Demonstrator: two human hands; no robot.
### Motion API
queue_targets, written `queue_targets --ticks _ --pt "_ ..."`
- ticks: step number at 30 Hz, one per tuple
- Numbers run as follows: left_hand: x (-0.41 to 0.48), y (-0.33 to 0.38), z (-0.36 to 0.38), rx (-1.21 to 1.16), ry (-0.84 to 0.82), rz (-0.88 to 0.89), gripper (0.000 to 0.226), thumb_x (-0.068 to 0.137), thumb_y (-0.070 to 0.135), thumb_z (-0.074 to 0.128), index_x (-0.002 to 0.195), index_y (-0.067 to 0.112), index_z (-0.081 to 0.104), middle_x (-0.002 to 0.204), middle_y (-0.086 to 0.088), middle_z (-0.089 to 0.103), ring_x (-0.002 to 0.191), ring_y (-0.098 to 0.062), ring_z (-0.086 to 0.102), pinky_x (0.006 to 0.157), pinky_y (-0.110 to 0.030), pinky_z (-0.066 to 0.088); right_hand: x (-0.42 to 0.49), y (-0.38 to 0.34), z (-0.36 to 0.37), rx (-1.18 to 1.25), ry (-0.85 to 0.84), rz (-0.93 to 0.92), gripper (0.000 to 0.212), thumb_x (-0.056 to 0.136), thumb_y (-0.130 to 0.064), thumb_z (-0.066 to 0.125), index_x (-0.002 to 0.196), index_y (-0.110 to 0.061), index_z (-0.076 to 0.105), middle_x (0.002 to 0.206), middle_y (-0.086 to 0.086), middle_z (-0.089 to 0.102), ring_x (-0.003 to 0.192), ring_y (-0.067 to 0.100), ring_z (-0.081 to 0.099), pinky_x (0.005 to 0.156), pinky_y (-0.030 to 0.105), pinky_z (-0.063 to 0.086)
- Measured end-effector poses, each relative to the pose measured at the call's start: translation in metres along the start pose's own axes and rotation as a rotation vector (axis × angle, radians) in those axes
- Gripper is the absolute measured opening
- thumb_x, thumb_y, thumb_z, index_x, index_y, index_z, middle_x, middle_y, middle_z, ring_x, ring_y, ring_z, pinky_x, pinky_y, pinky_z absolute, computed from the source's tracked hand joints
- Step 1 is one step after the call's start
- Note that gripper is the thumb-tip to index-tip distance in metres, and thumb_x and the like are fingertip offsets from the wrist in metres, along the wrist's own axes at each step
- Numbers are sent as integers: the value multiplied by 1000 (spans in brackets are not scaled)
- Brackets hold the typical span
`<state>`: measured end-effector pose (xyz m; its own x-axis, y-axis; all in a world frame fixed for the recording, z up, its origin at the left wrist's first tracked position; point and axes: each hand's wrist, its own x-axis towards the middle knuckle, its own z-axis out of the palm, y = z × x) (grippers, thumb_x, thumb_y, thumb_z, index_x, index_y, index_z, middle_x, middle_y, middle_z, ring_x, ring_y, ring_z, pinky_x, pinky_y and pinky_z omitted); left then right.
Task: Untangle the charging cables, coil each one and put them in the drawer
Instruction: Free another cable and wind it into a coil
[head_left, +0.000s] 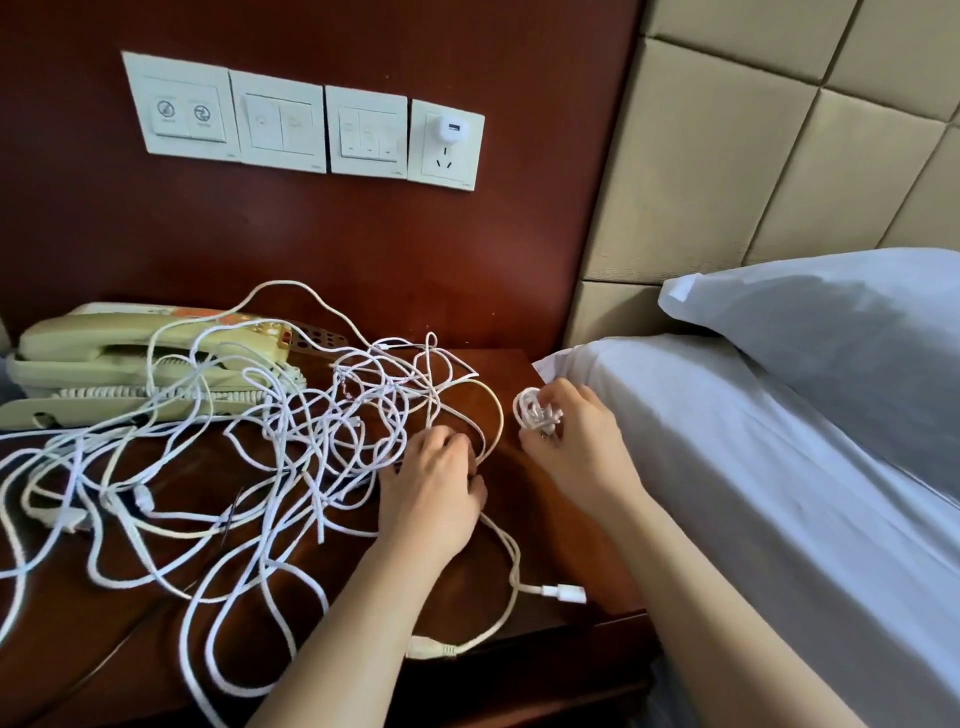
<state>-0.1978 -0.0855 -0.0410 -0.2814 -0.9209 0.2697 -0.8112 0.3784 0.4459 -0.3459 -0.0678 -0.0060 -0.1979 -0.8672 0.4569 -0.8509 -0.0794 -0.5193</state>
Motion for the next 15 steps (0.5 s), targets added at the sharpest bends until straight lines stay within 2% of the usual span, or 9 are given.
queue_targets --ticks 4,9,11,15 --pt "3 -15 -4 -46 83 -36 11 91 22 51 100 28 50 116 12 45 106 -14 53 87 -38 43 8 -15 13 -124 -33 -63 23 84 -20 61 103 -12 53 95 2 49 85 26 54 66 32 41" --pt "8 -20 0 -29 101 9 34 91 9 47 113 32 58 135 8 40 122 -15 43 85 -31 46 28 -22 26 -293 -93 -57 23 84 -20 57 104 -10 50 101 10 52 92 32 54 65 30 32" --pt "9 -20 2 -23 108 11 36 92 10 45 118 33 57 136 6 40 122 -16 42 85 -31 46 34 -22 27 -320 -102 -55 21 84 -21 57 100 -10 48 99 11 51 91 33 54 63 31 32" --pt "8 -21 0 -21 128 -27 39 93 12 45 126 30 54 142 3 33 123 -20 44 88 -33 45 39 -26 26 -409 -199 -1 26 84 -25 60 104 -11 50 104 9 56 90 30 56 64 31 37"
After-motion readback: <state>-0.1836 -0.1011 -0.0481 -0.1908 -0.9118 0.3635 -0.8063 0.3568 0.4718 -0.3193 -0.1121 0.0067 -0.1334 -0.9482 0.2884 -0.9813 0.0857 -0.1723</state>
